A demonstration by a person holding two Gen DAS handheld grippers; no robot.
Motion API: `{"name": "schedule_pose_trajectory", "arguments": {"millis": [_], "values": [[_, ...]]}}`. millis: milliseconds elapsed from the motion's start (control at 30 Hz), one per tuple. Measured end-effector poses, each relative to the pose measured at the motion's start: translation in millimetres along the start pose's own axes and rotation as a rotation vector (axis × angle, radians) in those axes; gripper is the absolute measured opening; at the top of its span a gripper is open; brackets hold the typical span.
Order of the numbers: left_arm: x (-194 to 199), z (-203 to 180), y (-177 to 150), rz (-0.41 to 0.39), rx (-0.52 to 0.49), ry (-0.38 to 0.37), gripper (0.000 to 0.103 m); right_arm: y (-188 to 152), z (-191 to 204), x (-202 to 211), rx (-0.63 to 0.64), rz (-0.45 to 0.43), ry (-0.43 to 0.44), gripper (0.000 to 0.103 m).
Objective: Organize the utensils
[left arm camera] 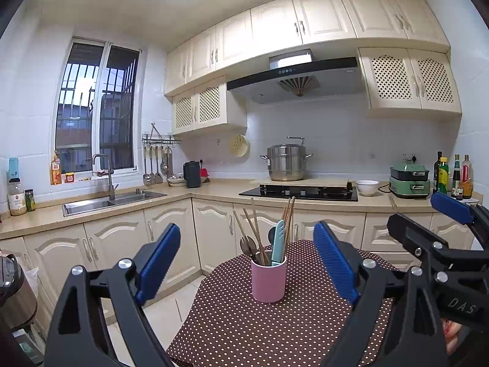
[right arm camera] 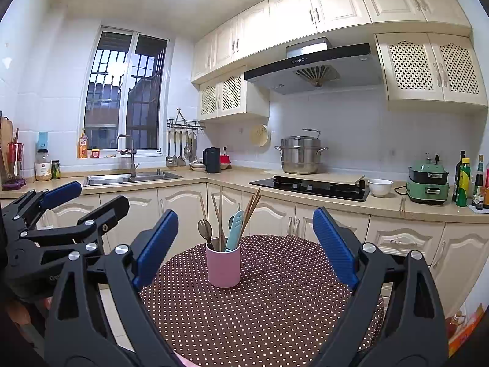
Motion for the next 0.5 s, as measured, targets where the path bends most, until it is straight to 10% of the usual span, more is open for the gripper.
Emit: {"name": "schedule_pose_trajectory", "arguments": {"millis": [500], "values": [[-18, 1, 1, 0.001, -0.005, 0.002, 0.087, 0, -1, -13, -0.015, 0.019, 0.017, 0.088]]}}
Point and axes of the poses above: each gripper's, at about its wrist camera, not at the fingertips, and x roughly against the way its jaws point, z to its left, y to its top, the point moved 2 cm from there along -x, roughly the way its jaws point, and after that the axes turned 15 degrees about z, right-handed, at the moved point
